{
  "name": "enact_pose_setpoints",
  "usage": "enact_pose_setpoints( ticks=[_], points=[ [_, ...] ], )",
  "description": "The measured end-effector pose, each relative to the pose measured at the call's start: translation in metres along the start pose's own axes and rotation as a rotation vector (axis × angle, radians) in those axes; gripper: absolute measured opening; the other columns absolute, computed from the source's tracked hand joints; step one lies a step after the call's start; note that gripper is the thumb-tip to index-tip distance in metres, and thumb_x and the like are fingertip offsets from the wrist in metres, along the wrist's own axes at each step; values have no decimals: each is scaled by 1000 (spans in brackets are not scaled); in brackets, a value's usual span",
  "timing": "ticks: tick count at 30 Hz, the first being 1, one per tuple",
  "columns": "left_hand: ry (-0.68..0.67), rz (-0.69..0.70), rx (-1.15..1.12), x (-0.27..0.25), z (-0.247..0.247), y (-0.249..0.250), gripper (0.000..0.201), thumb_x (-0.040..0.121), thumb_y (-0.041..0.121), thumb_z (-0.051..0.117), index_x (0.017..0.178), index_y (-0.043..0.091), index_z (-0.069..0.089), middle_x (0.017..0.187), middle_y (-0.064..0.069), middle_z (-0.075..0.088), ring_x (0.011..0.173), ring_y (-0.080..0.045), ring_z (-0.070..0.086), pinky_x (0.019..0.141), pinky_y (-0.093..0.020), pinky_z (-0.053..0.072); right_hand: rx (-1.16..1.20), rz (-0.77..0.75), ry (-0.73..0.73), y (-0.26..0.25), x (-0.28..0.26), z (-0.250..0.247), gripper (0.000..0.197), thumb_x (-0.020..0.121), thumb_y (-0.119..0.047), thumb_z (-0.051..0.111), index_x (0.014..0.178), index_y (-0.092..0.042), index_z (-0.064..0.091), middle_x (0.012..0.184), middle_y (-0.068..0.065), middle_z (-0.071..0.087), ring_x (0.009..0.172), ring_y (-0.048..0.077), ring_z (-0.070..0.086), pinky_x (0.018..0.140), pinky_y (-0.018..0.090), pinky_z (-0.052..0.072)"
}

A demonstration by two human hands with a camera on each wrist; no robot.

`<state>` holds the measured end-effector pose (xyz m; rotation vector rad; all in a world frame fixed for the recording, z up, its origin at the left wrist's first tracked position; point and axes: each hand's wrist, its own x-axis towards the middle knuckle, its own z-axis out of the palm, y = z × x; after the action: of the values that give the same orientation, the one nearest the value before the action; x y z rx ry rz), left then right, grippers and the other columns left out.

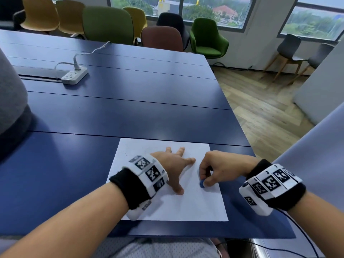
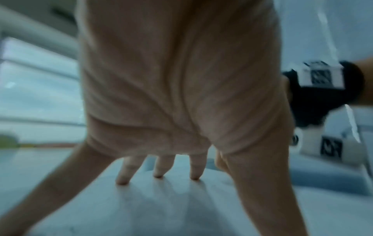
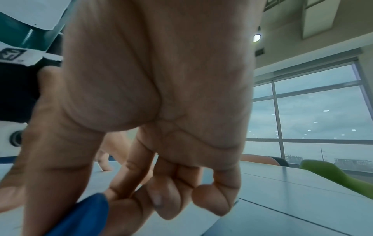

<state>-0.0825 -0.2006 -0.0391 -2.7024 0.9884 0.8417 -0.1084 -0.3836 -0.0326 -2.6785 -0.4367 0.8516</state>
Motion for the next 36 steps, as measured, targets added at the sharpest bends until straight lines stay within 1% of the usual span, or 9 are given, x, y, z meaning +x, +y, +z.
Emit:
enact_pose_setpoints(
  ticks=[2, 6, 10, 18, 20, 23, 28, 33, 36],
  points=[
    [-15, 2, -16, 2, 0, -1, 116, 69, 55, 79, 153, 47, 0, 164, 2, -13, 151, -35, -1, 110, -61, 31, -3, -4, 22, 1, 6, -4, 10, 74, -29, 76, 79, -21, 73, 75, -6, 70, 62, 5, 55, 64, 24, 47],
    [-6, 7, -25, 2, 9, 0, 131, 56, 68, 82, 152, 46, -4, 164, 2, -16, 150, -36, -7, 111, -61, 30, 63, -28, 230, 5, 12, -7, 4, 74, -20, 75, 76, -16, 74, 75, -5, 73, 61, 5, 57, 68, 28, 52],
    [-7, -16, -30, 4, 15, 1, 148, 44, 73, 84, 151, 44, -14, 161, 0, -26, 147, -40, -17, 107, -70, 28, 72, -16, 183, 7, 1, -7, 7, 76, -22, 76, 74, -16, 73, 68, -7, 69, 59, 4, 56, 61, 21, 49],
    [-45, -34, -18, 0, 12, 2, 151, 45, 76, 81, 147, 45, -26, 157, 3, -36, 145, -38, -26, 109, -68, 22, 79, -19, 255, 10, 6, -6, 10, 81, -25, 74, 80, -15, 72, 74, -6, 68, 60, 5, 51, 60, 17, 42],
    [-55, -41, 2, 1, 11, 3, 151, 45, 78, 80, 147, 45, -27, 156, 3, -36, 145, -39, -25, 108, -69, 22, 94, -38, 168, 10, 1, -2, 7, 80, -23, 74, 82, -16, 73, 73, -7, 67, 59, 3, 50, 59, 16, 41],
    [-60, -51, 25, 1, 11, 4, 151, 45, 78, 79, 147, 44, -28, 156, 2, -37, 145, -40, -24, 107, -70, 23, 80, -60, 46, 7, -3, -1, 7, 76, -23, 75, 82, -18, 74, 74, -6, 68, 63, 3, 53, 66, 25, 47],
    [-40, -42, 37, -2, 11, 5, 153, 47, 78, 79, 149, 37, -27, 157, 2, -35, 146, -38, -23, 110, -64, 26, 71, -53, 338, 14, 16, -8, 9, 79, -23, 74, 82, -14, 72, 77, -5, 70, 72, 13, 61, 75, 32, 52],
    [-32, -65, 55, -3, 10, 7, 154, 47, 78, 79, 150, 34, -27, 158, 4, -34, 147, -38, -20, 108, -66, 27, 51, -82, 25, 5, 3, -6, 5, 78, -22, 75, 83, -20, 73, 75, -8, 66, 64, 3, 53, 68, 21, 46],
    [-33, -53, 53, -5, 9, 6, 153, 48, 78, 78, 150, 34, -27, 158, 3, -34, 147, -38, -21, 109, -62, 28, 48, -55, 230, 10, 15, -12, 7, 79, -23, 75, 82, -17, 73, 75, -8, 67, 68, 7, 57, 69, 22, 47]
  ],
)
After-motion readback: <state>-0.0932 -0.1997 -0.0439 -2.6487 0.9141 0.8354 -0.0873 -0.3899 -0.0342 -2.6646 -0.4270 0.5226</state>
